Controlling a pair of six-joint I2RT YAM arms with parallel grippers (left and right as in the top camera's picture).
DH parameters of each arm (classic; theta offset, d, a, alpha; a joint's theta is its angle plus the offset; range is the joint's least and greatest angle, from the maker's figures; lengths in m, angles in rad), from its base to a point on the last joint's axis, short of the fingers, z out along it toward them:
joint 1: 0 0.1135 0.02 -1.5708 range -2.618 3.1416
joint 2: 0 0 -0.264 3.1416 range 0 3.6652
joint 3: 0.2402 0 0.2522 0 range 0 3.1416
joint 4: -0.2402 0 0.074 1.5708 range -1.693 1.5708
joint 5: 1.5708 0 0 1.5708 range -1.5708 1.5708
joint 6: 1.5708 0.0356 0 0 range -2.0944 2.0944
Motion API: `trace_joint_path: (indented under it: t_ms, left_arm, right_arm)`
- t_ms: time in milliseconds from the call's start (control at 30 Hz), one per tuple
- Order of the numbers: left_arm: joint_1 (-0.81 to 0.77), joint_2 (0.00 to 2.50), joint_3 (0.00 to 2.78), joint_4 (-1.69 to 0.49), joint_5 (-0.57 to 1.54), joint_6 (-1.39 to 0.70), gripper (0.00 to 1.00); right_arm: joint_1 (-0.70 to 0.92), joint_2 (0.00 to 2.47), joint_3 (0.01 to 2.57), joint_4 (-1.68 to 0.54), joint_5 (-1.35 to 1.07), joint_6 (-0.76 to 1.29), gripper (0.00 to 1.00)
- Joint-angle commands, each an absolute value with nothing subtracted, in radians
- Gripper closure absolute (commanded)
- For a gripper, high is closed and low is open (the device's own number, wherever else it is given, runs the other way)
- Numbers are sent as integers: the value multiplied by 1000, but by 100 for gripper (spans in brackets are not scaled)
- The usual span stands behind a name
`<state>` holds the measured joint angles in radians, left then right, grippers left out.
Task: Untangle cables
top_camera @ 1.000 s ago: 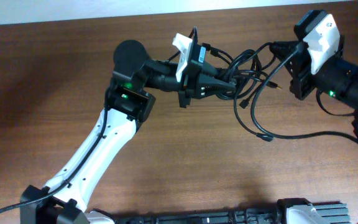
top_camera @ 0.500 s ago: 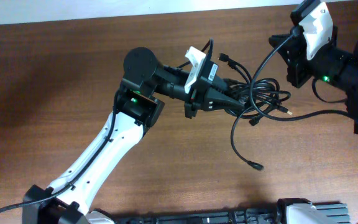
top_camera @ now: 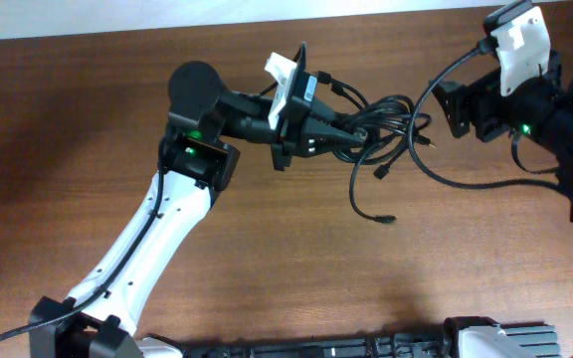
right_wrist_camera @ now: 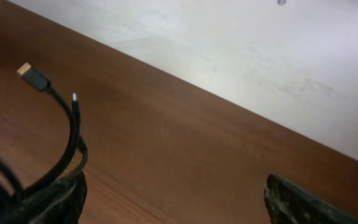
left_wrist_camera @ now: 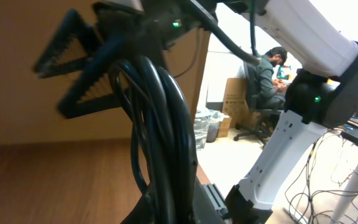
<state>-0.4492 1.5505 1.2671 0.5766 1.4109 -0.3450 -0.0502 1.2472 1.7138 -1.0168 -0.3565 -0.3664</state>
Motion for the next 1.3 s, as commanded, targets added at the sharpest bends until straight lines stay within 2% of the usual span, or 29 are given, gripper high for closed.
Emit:
trace_joint_path:
  t_ms: [0, 167, 333, 1200, 1267]
  left_arm:
    - [-431, 1537, 1267, 582, 1404, -355, 100]
    - [-431, 1537, 1267, 579, 1349, -355, 100]
    - [-431, 1537, 1267, 469, 1230, -355, 100]
    - [-431, 1537, 1267, 450, 1122, -389, 100]
    - [-431, 1537, 1267, 450, 1111, -397, 100]
  right_arm:
    - [-54, 1214, 1727, -1045, -331, -350, 8]
    - [-54, 1201, 1726, -1083, -439, -396, 8]
    - [-54, 1199, 1726, -1087, -514, -414, 8]
    - [-54, 1199, 1726, -1120, -492, -414, 8]
    - [-54, 1199, 1726, -1120, -485, -414, 6]
